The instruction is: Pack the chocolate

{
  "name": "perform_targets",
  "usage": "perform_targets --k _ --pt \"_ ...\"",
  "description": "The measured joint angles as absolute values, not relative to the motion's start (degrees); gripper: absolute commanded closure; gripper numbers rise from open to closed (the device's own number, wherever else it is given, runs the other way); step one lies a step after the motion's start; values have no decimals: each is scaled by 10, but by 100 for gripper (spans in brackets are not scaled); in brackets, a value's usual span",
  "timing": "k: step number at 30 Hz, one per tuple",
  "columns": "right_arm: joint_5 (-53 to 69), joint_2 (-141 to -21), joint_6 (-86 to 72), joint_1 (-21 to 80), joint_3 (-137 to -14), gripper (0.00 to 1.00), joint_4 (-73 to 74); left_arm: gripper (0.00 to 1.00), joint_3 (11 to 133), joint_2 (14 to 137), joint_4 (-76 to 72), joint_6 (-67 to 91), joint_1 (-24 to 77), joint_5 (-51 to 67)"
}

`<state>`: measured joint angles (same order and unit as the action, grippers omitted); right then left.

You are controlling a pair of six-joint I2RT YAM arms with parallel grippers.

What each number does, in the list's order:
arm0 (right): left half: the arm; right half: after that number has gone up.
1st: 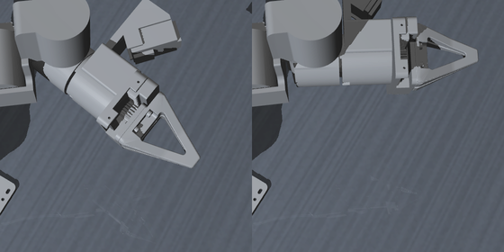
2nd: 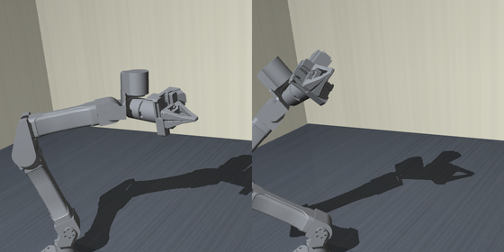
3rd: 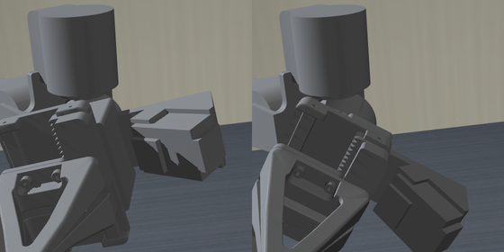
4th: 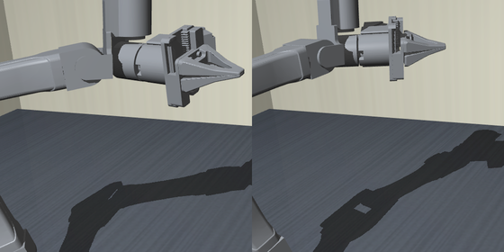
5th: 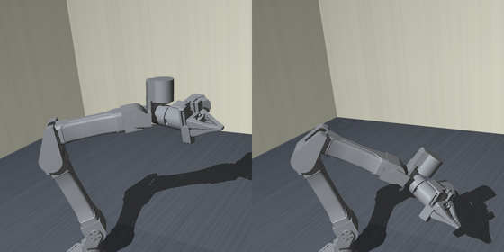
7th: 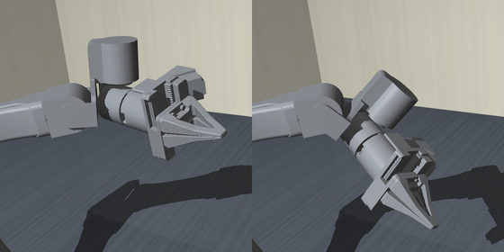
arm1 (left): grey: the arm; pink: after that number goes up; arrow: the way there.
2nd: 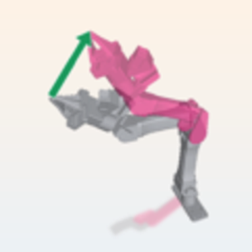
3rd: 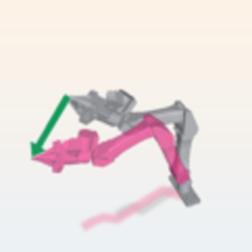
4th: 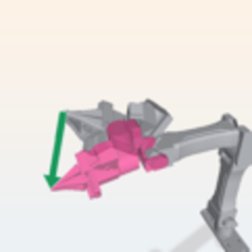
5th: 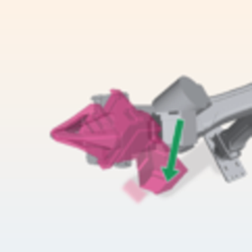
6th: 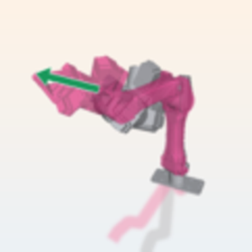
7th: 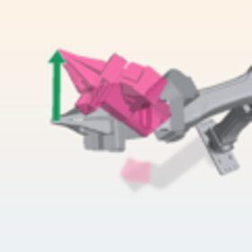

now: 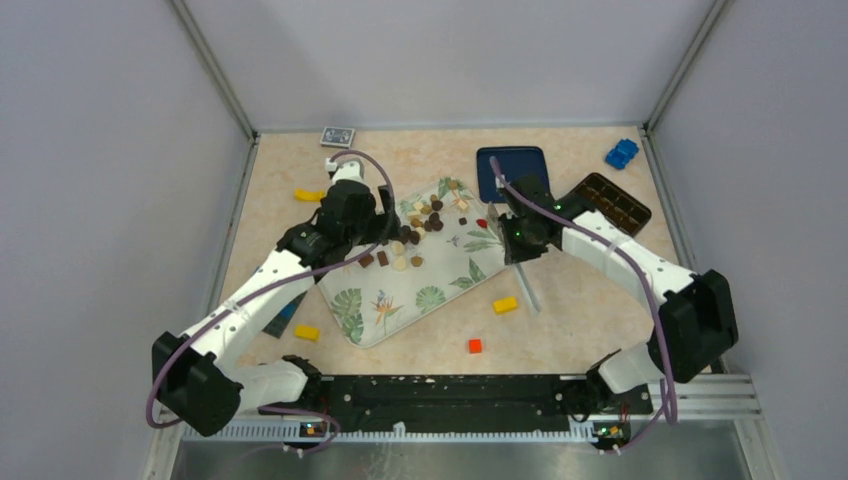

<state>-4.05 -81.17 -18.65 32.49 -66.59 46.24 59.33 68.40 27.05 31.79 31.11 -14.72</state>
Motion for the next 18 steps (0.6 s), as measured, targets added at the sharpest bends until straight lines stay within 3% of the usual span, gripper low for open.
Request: perform_targets --k 4,18 --pt "-32 -852 -165 337 -686 76 515 1 584 678 283 319 306 -155" --pt "-51 -913 -126 340 -763 66 561 1 578 672 293 320 302 -155"
